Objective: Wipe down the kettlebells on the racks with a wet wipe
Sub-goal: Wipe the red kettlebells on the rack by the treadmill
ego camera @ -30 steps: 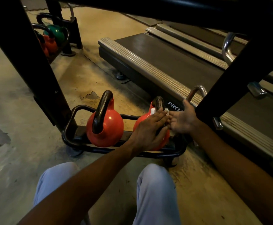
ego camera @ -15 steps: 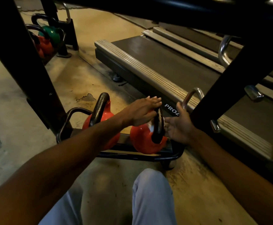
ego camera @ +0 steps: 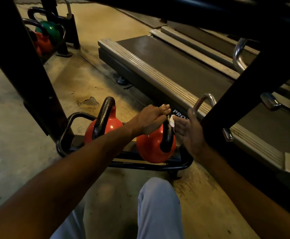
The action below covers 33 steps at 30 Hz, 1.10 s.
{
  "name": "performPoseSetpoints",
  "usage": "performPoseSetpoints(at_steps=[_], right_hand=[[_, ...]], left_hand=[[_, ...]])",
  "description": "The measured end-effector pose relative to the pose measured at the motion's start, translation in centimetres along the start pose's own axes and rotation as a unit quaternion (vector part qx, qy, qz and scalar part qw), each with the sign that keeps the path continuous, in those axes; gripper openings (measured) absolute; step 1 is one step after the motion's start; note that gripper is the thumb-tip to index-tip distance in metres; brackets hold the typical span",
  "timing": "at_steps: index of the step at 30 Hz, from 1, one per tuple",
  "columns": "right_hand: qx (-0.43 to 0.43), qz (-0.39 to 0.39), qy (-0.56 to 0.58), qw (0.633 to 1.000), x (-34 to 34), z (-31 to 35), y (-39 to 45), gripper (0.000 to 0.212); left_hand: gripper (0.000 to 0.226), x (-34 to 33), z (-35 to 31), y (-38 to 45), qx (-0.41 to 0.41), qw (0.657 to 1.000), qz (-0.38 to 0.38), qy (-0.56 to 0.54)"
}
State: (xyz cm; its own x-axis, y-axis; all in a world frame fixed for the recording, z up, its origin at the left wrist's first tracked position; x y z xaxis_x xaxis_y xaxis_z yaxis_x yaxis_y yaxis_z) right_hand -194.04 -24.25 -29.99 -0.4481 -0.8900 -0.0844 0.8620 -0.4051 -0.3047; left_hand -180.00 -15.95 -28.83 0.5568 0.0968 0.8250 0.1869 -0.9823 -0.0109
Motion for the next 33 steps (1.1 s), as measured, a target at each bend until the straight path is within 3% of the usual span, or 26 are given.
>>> performPoseSetpoints(at_steps=[1,3,6,8,13,15,17,19,22,24,27,29,31,33], right_hand=[[0.027,-0.018,-0.087,0.996,-0.8,0.3,-0.4,0.064],[0.084,-0.031,-0.291,0.952,-2.0,-0.6,-1.7,0.06],[0.149,-0.023,-0.491,0.858,-2.7,-3.3,-4.2,0.086],[0.176,-0.042,-0.534,0.826,-2.8,-3.3,-4.1,0.092],[0.178,-0.009,-0.567,0.804,-3.5,-1.7,-1.4,0.088],[0.2,0.009,-0.636,0.745,-3.6,-2.9,-3.0,0.094],[0.25,0.037,-0.712,0.656,-3.7,-4.0,-4.6,0.096],[0.289,0.061,-0.744,0.6,-3.7,-3.8,-4.4,0.094],[0.28,0.05,-0.759,0.585,-4.2,-1.5,-2.2,0.087],[0.248,0.043,-0.769,0.588,-4.7,-0.5,-1.1,0.087],[0.233,0.071,-0.782,0.574,-5.6,-1.7,-1.7,0.092],[0.258,0.093,-0.784,0.557,-5.8,-3.3,-3.6,0.092],[0.29,0.1,-0.788,0.535,-5.0,-4.8,-5.7,0.09],[0.299,0.102,-0.779,0.541,-3.7,-5.9,-7.0,0.092]], left_hand=[[0.058,0.1,0.0,0.0,-0.001,1.0,-0.001,0.0],[0.047,0.0,-0.1,-0.1,-0.01,0.999,-0.006,0.051],[0.046,-0.1,0.2,-0.2,-0.037,0.991,-0.036,0.126],[0.053,0.0,0.1,0.0,-0.061,0.988,-0.059,0.126],[0.076,0.3,0.2,0.2,-0.028,0.989,-0.04,0.141],[0.081,0.7,0.1,0.0,-0.02,0.995,-0.032,0.095],[0.069,0.1,0.2,0.1,-0.036,0.993,-0.058,0.098],[0.068,-0.1,0.5,0.3,-0.044,0.992,-0.069,0.094],[0.068,0.5,0.3,0.6,0.026,0.999,-0.032,0.018],[0.058,0.6,0.3,0.7,0.044,0.998,-0.012,0.034],[0.077,0.3,0.7,0.4,0.042,0.996,-0.023,0.082],[0.074,-0.1,0.9,0.5,0.031,0.995,-0.024,0.094],[0.079,0.1,0.9,0.4,0.025,0.999,-0.023,0.015],[0.086,0.2,0.7,0.4,0.012,0.997,-0.043,-0.07]])
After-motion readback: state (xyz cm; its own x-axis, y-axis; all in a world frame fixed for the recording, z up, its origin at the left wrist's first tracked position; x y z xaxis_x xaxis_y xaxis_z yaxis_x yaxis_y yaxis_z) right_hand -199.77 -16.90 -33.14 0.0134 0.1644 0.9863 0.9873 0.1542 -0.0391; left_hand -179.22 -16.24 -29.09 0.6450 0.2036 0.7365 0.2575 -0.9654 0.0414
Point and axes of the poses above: each hand's wrist, its own y-axis towards the middle knuckle, its own x-axis out of the back of the hand, z = x × y, the point moved 6 cm from there along y, towards the middle knuckle, and after that the axes turned 10 degrees about z, right-handed, at the moved point
